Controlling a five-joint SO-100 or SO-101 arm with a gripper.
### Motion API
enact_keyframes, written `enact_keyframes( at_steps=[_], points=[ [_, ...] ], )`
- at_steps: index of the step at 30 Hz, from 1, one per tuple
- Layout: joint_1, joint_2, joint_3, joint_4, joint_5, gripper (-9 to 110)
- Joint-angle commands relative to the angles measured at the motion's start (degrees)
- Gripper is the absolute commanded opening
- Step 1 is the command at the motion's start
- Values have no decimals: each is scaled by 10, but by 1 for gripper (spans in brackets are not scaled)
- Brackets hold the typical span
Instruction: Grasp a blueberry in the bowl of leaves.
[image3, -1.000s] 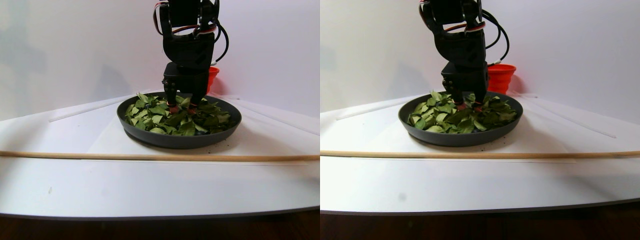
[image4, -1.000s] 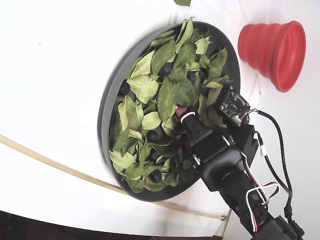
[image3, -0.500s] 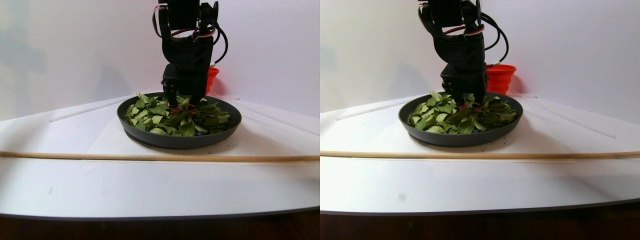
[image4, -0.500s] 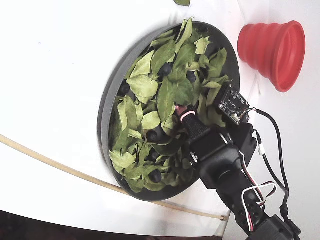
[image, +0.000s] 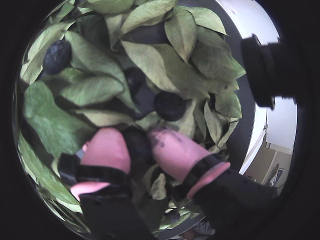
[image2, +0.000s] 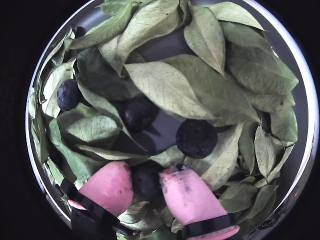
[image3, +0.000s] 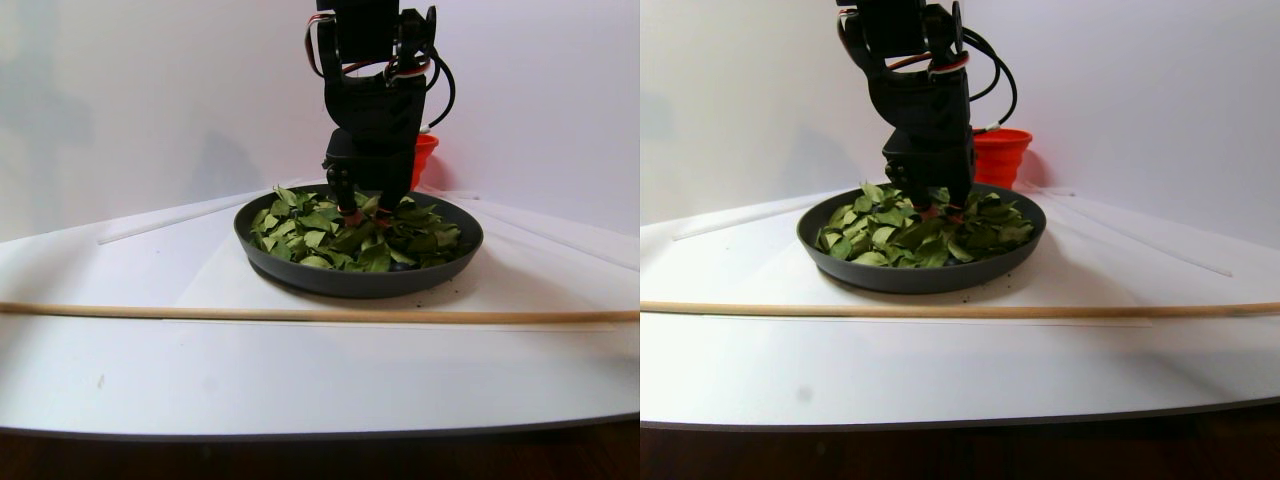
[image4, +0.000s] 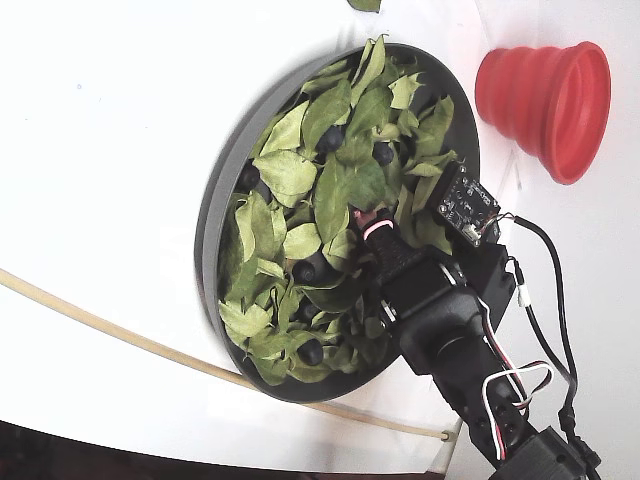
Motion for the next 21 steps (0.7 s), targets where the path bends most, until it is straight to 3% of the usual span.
enact_keyframes(
  at_steps=[1, 21],
  points=[
    [2, 42, 8, 0, -7, 10],
    [-2, 121, 21, 12, -20, 10]
  ],
)
